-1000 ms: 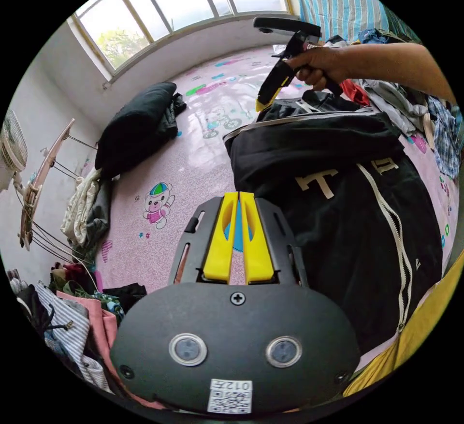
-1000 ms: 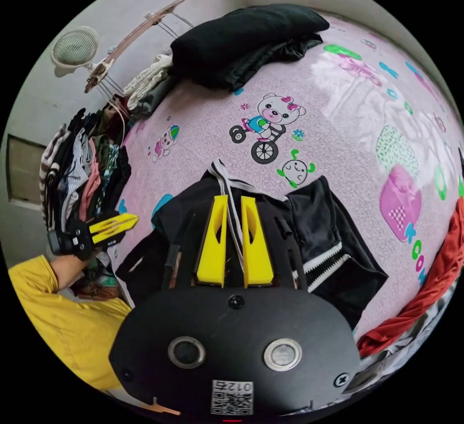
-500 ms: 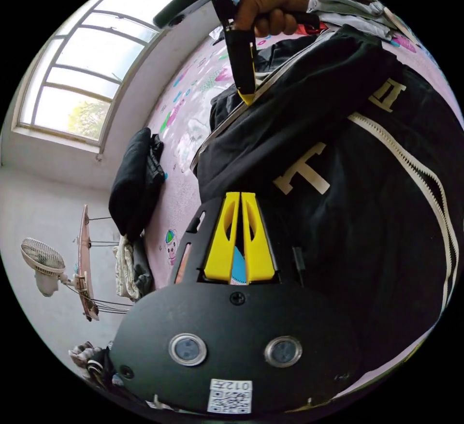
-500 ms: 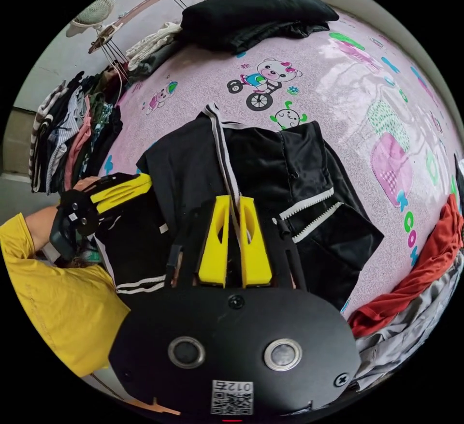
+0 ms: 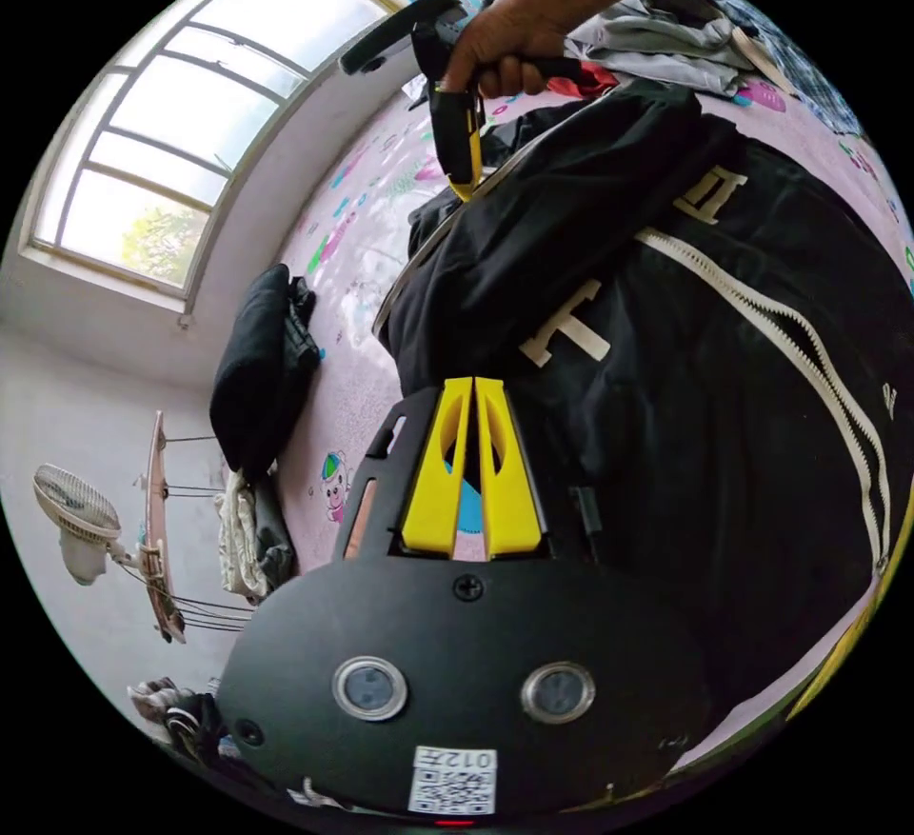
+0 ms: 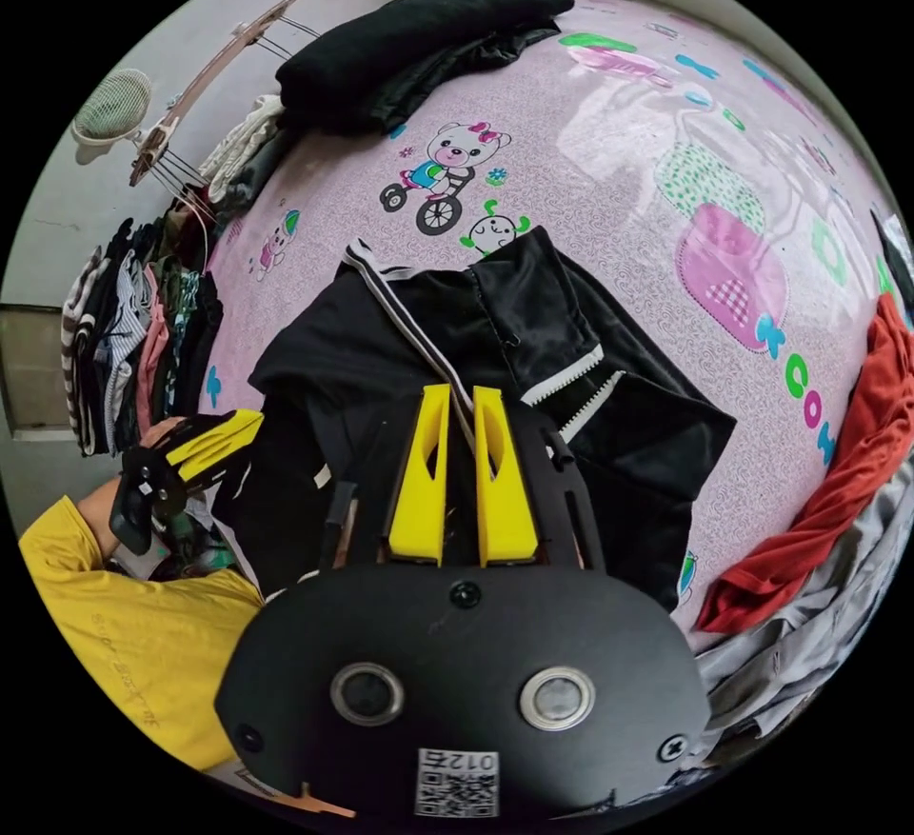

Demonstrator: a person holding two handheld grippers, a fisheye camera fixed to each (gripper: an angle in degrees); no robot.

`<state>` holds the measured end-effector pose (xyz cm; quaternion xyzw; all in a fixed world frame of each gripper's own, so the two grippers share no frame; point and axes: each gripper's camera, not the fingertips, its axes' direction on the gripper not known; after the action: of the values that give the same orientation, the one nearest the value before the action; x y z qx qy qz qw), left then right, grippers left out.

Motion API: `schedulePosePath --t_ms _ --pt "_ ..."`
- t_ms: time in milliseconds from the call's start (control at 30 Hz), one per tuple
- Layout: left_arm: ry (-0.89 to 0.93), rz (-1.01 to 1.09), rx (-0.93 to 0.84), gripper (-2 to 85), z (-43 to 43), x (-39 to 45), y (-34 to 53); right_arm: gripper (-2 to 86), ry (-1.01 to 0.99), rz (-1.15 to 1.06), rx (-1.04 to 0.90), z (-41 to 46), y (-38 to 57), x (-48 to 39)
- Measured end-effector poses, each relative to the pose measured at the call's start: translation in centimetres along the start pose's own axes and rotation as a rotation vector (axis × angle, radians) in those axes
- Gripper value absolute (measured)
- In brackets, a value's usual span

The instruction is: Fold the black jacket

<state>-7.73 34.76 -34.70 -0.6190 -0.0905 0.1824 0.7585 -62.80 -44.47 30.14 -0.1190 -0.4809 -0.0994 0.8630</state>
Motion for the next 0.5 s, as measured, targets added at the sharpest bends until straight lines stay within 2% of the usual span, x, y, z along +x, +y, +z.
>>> schedulePosePath --t_ms 267,367,500 --pt "0.083 0.113 0.038 2.0 0.3 0.8 -7.0 3.8 0.023 -0.001 0.028 -3.4 8.5 -0.9" --pt "0.075 0.14 -0.014 1.3 1.3 1.2 -8.7 5.5 -0.01 0.003 0.01 -3.3 11.1 -1.2" --pt "0.14 0.108 -0.042 0.2 1.2 0.0 -9.8 7.0 0.058 0.022 -0.001 -2.8 12.9 -1.6"
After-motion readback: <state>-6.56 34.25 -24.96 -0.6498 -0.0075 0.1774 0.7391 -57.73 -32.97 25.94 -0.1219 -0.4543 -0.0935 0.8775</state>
